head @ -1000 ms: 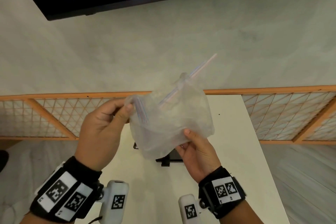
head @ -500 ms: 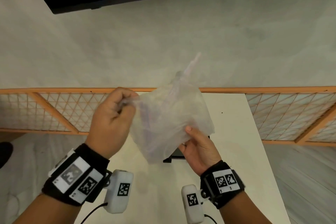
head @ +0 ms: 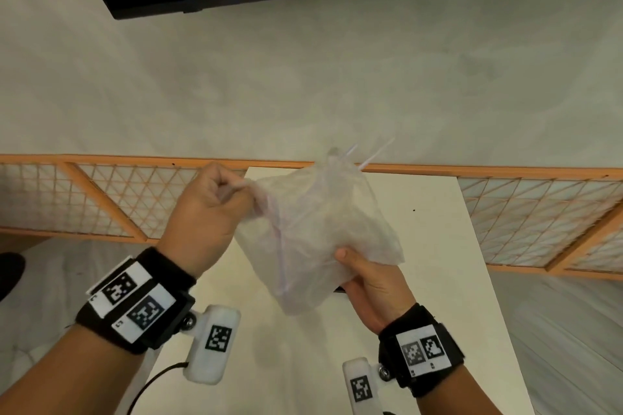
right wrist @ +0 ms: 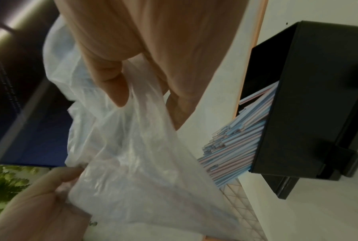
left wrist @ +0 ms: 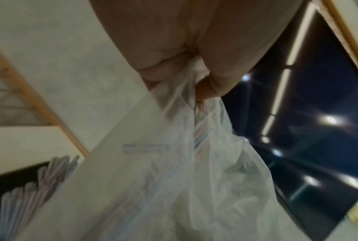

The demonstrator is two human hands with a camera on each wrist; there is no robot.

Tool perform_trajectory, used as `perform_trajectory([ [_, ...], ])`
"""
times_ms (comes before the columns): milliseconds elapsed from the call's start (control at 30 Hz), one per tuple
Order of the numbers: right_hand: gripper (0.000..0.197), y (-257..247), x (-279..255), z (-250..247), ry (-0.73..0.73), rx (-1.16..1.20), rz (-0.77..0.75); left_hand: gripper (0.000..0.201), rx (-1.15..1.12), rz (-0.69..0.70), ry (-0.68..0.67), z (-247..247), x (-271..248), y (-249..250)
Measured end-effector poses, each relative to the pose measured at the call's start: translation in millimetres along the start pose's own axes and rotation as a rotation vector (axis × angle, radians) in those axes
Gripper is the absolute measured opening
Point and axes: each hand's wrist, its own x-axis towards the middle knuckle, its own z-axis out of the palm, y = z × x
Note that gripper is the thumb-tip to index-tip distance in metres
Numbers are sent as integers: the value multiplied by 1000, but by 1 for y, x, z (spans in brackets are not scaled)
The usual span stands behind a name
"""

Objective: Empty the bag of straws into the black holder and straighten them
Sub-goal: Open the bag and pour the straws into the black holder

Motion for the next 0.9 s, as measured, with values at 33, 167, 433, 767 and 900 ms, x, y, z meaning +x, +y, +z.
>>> perform_trajectory([
  [33, 61, -2, -2, 0, -23, -8, -16, 25, -25, -41, -7, -2, 1, -4],
  [167, 69, -21, -9, 5, -160, -33, -56, 34, -100, -121, -25, -10, 2, -20],
  [433, 109, -67, 12, 19, -180, 6, -15, 44, 81, -121, -191, 0, 2, -18],
  [767, 39, -60, 40, 19, -51, -185, 27, 26, 488, 60, -315, 7, 13, -23],
  [900, 34, -49, 34, 15, 28, -240, 21, 20, 250, 67, -96, 3, 18, -14],
])
